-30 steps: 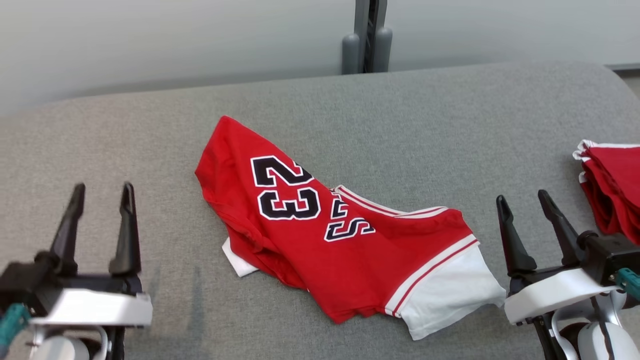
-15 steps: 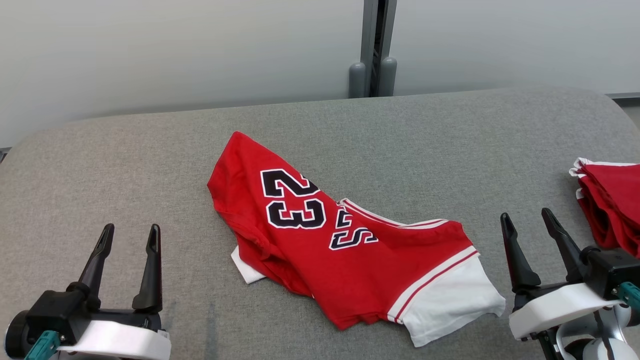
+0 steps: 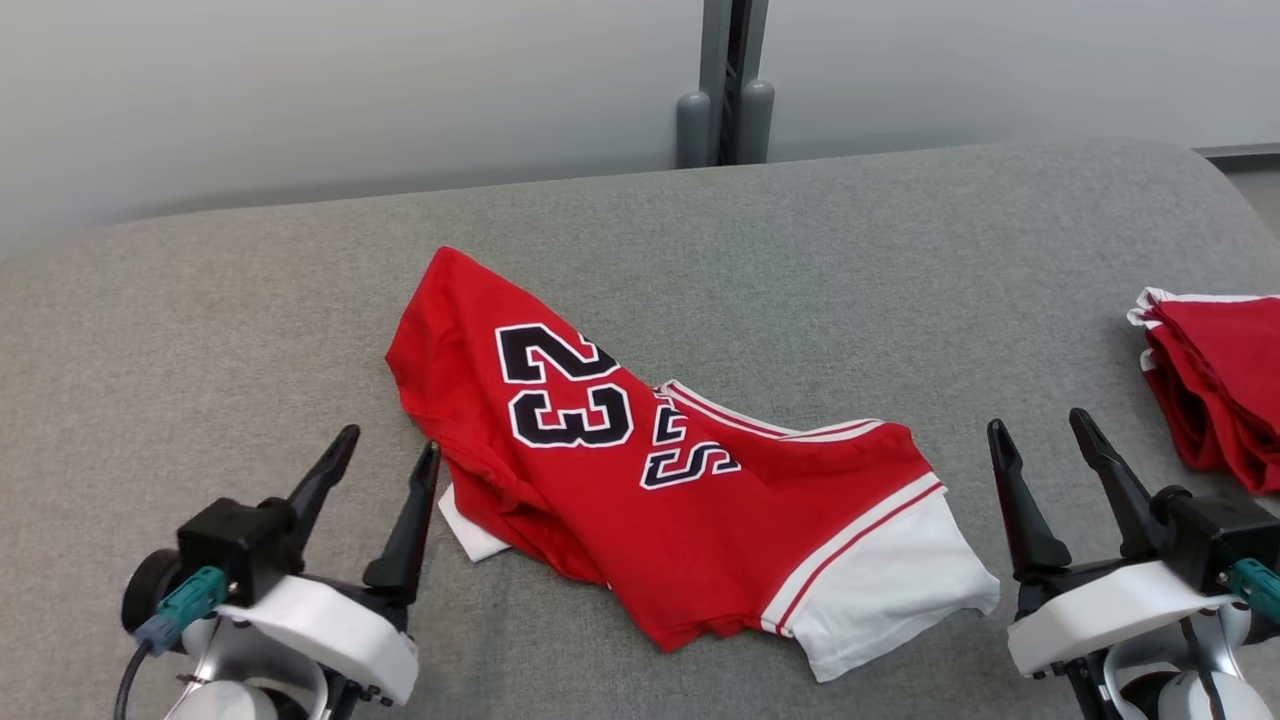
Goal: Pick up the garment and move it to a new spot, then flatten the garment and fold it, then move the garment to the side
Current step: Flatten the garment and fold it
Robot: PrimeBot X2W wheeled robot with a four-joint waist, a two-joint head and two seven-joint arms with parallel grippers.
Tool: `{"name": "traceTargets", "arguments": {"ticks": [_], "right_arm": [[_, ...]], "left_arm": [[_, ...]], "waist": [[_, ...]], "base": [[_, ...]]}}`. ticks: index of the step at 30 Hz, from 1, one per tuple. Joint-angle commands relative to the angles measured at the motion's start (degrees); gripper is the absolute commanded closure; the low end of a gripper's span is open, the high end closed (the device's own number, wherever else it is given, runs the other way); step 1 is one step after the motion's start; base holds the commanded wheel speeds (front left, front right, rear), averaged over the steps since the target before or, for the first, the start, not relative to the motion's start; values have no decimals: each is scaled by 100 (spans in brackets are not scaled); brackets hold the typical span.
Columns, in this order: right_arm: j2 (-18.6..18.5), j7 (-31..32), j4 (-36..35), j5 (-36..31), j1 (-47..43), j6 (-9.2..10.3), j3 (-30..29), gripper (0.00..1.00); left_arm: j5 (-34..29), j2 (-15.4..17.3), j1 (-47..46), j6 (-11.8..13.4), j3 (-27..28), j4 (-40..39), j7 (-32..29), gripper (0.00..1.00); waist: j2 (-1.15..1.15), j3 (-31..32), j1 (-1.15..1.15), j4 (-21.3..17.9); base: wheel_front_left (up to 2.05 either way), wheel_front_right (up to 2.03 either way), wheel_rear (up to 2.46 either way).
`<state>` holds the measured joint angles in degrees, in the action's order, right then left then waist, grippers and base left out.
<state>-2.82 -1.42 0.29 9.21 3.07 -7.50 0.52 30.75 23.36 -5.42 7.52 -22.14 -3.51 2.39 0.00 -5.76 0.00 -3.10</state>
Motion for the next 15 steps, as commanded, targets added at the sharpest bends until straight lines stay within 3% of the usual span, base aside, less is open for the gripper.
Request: {"name": "traceTargets", "arguments": {"ticks": [1, 15], "right_arm": [[-23, -3, -7, 57, 66, 2, 16, 0], [-22, -232, 176, 248, 227, 2, 79, 0]], "left_arm": [[9, -30, -163, -57, -49, 58, -32, 0], [-13, -232, -642, -549, -646, 1280, -354, 0]], "waist": [[0, -86, 0, -92], [0, -576, 0, -477]], "base": [[0, 0, 0], [0, 0, 0]]}}
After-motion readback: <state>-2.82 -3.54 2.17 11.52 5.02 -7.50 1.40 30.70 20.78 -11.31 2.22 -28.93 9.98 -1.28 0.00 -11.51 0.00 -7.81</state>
